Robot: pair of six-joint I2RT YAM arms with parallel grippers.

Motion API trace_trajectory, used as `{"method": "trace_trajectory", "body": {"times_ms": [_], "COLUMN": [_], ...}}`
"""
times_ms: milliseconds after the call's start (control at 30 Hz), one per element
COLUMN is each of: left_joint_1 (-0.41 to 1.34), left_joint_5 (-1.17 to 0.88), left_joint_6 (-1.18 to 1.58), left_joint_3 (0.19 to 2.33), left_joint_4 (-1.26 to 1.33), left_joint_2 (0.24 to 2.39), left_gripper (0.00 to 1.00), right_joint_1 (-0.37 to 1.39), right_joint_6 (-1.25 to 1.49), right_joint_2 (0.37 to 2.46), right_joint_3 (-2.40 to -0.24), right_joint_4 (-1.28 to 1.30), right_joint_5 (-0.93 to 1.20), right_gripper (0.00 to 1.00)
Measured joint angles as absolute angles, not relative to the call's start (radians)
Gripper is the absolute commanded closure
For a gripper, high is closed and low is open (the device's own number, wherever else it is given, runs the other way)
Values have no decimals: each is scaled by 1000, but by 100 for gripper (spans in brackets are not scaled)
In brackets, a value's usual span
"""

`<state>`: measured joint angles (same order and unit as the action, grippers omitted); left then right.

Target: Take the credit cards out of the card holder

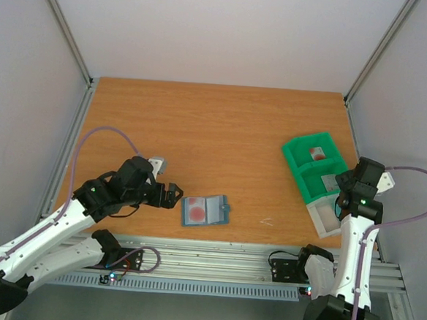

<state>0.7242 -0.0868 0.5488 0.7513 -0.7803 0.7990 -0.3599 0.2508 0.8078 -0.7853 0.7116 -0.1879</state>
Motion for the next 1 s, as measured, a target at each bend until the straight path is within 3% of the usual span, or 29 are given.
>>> {"method": "trace_trajectory", "body": {"times_ms": [400,1000], "left_joint_1": [724,724], "left_joint_5": [-102,-136], "left_joint_6": [569,603], "left_joint_3": [751,751], "left_joint_4": [-793,-789], "left_joint_2": [778,786], "left_gripper": [1,1], "right_joint_1": [-565,-577], "right_joint_6": [180,164], "right_joint_2": [855,756], "right_joint_3": [-706,-700], "right_joint_4": [669,682], "right_joint_5": [-93,-64], "right_gripper": [99,99]}}
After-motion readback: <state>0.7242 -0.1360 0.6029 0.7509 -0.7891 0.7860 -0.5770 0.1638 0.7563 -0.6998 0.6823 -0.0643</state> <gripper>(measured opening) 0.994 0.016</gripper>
